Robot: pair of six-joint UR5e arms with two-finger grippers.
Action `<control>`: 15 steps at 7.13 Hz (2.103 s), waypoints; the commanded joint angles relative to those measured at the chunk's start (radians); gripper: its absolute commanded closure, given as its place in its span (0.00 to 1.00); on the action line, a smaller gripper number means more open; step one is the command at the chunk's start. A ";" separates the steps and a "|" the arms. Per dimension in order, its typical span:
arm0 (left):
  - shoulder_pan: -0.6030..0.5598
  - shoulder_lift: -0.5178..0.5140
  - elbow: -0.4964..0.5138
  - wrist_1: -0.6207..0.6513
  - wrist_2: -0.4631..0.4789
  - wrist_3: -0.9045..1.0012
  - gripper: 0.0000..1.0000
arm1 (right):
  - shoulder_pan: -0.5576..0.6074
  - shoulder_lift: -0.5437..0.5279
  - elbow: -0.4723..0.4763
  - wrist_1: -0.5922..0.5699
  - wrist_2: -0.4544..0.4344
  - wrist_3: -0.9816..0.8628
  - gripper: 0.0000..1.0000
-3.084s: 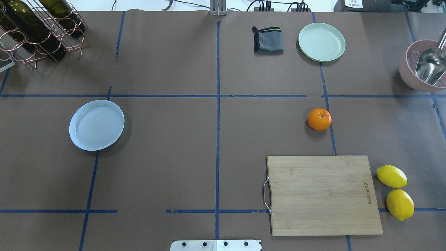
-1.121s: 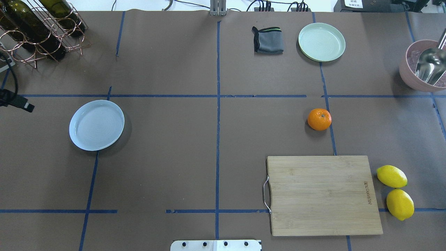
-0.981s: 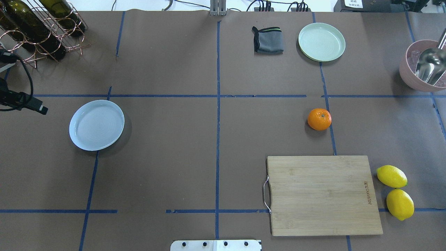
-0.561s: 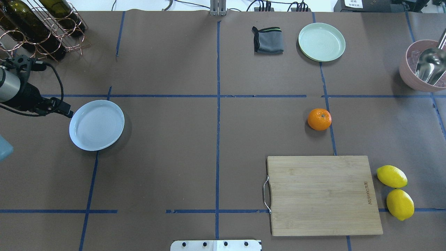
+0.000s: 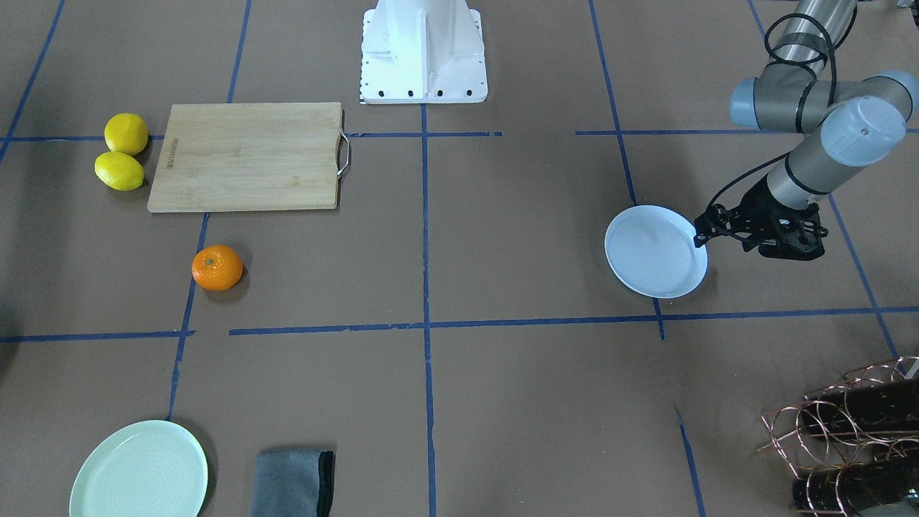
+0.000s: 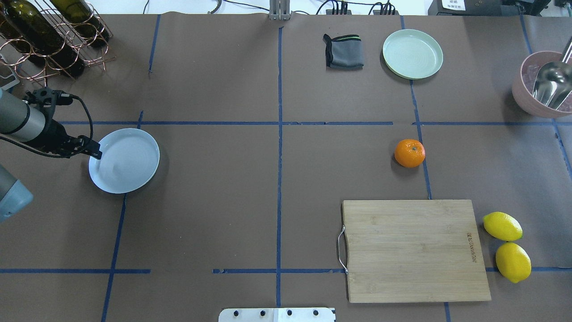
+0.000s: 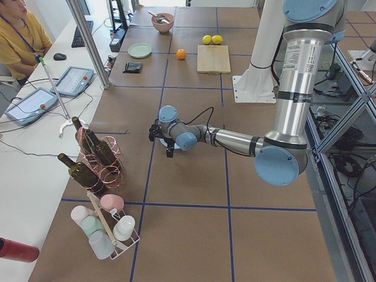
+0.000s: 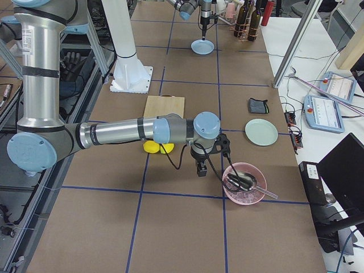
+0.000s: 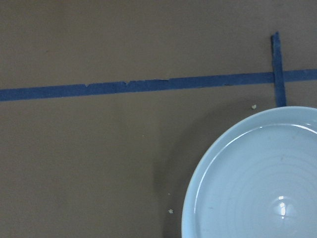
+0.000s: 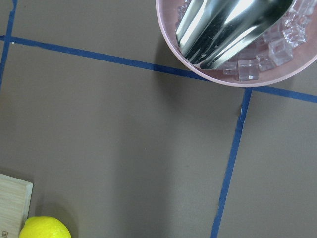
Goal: Pick orange to plate
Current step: 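Reach the left gripper down to the rim of the white plate, then grip the plate rim with the left gripper and slide it toward the table center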
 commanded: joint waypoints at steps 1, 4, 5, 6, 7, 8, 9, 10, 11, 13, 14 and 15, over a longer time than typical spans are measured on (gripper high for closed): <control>0.027 -0.016 0.018 -0.012 -0.003 -0.022 0.55 | 0.000 -0.001 -0.002 0.000 0.016 0.001 0.00; 0.028 -0.028 0.000 -0.013 -0.009 -0.014 1.00 | 0.000 -0.004 -0.002 0.000 0.019 0.001 0.00; 0.027 -0.044 -0.026 -0.013 -0.053 -0.023 1.00 | 0.000 -0.004 0.000 0.000 0.020 0.001 0.00; 0.027 -0.073 -0.084 -0.007 -0.165 -0.089 1.00 | 0.000 -0.003 0.003 0.001 0.019 0.000 0.00; 0.027 -0.150 -0.092 -0.009 -0.220 -0.255 1.00 | -0.002 0.002 0.004 0.002 0.019 -0.002 0.00; 0.037 -0.253 -0.080 -0.009 -0.218 -0.415 1.00 | -0.012 0.009 0.009 0.002 0.019 0.000 0.00; 0.107 -0.322 -0.066 -0.007 -0.201 -0.513 1.00 | -0.038 0.019 0.009 0.002 0.019 0.001 0.00; 0.201 -0.388 -0.046 -0.007 -0.080 -0.587 1.00 | -0.054 0.037 0.009 0.002 0.020 0.003 0.00; 0.279 -0.463 0.021 -0.018 0.034 -0.664 1.00 | -0.072 0.039 0.012 0.002 0.058 0.004 0.00; 0.332 -0.510 0.109 -0.067 0.121 -0.665 1.00 | -0.152 0.080 0.015 0.002 0.103 0.047 0.00; 0.334 -0.512 0.127 -0.096 0.123 -0.665 1.00 | -0.179 0.104 0.029 0.002 0.106 0.100 0.00; 0.350 -0.512 0.141 -0.125 0.153 -0.665 1.00 | -0.251 0.159 0.044 0.002 0.105 0.247 0.00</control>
